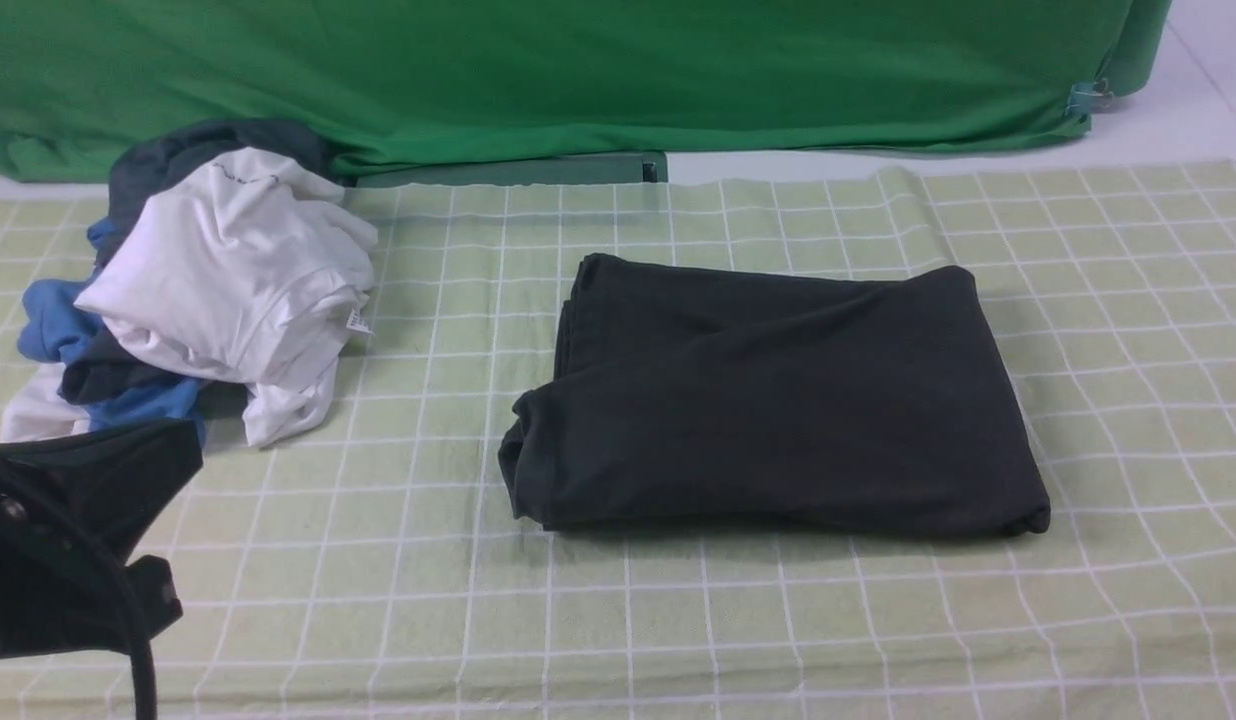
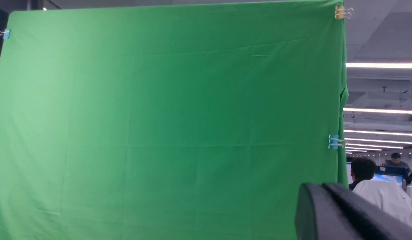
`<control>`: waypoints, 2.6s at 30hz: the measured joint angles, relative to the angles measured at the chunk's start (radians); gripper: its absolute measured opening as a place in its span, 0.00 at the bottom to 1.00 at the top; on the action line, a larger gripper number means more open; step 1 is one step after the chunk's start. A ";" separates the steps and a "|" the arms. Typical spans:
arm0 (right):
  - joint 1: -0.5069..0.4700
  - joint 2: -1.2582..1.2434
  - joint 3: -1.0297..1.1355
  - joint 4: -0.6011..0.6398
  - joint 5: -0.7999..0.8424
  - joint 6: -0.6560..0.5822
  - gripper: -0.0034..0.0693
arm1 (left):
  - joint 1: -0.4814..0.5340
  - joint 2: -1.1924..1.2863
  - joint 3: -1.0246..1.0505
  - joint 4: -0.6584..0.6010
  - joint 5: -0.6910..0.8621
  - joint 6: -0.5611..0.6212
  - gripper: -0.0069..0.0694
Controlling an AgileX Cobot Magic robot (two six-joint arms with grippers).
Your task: Fold a long-sleeved shirt over a green coffee tablecloth.
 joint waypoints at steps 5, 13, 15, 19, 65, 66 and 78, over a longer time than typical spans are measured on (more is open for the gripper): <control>0.000 0.000 0.001 -0.001 0.005 0.000 0.09 | 0.000 0.000 0.000 0.000 -0.002 0.000 0.11; 0.000 0.000 0.001 -0.001 0.005 0.000 0.12 | 0.000 0.000 0.000 0.000 -0.003 0.000 0.11; 0.000 0.000 0.001 -0.001 0.005 0.001 0.13 | 0.000 0.000 0.000 0.000 -0.003 0.000 0.11; 0.000 0.000 0.001 -0.001 0.005 0.001 0.14 | 0.000 0.000 0.000 0.000 -0.003 0.000 0.11; 0.000 0.000 0.001 -0.001 0.005 0.001 0.25 | 0.386 -0.525 0.518 -0.048 -0.227 0.230 0.11; 0.000 0.000 0.001 -0.001 0.005 0.001 0.25 | 0.386 -0.525 0.518 -0.048 -0.227 0.230 0.11; 0.000 0.000 0.001 -0.001 0.005 -0.009 0.29 | 0.386 -0.525 0.518 -0.048 -0.227 0.232 0.11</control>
